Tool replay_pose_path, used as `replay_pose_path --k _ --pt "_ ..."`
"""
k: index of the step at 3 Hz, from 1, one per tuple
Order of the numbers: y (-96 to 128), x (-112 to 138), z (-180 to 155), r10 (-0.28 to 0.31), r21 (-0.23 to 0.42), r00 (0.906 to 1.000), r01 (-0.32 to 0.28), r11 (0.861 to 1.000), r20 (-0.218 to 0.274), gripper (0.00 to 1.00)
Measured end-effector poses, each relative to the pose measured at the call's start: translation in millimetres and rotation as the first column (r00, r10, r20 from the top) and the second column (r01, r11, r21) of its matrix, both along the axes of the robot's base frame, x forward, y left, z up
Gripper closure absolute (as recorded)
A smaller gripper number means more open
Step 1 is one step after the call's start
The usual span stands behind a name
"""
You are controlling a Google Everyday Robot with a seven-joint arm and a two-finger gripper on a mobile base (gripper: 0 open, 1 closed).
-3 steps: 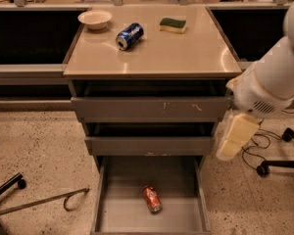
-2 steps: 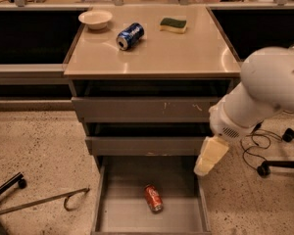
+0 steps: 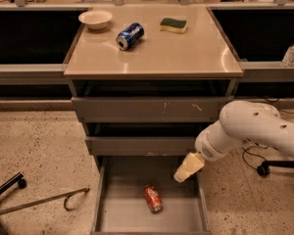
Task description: Pick coke can from bottom drawer and place on counter
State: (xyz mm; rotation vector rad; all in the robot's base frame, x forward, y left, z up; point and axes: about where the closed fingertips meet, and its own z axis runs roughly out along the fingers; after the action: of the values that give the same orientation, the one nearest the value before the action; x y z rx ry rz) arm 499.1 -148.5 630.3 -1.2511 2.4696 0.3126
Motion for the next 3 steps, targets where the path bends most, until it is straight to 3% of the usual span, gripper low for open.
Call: replay_pose_path --k 1,2,3 --pt "0.0 -0.4 0.2 0.001 -0.001 1.0 -0.001 1.0 -0.001 0.0" --pt "-4.2 1.9 -22.0 -0.028 0.01 0.9995 0.028 1.0 -0.016 0.0" --pt "-19.9 12.1 -86.5 -0.14 0.037 0.9894 0.141 0.989 -0.038 0.0"
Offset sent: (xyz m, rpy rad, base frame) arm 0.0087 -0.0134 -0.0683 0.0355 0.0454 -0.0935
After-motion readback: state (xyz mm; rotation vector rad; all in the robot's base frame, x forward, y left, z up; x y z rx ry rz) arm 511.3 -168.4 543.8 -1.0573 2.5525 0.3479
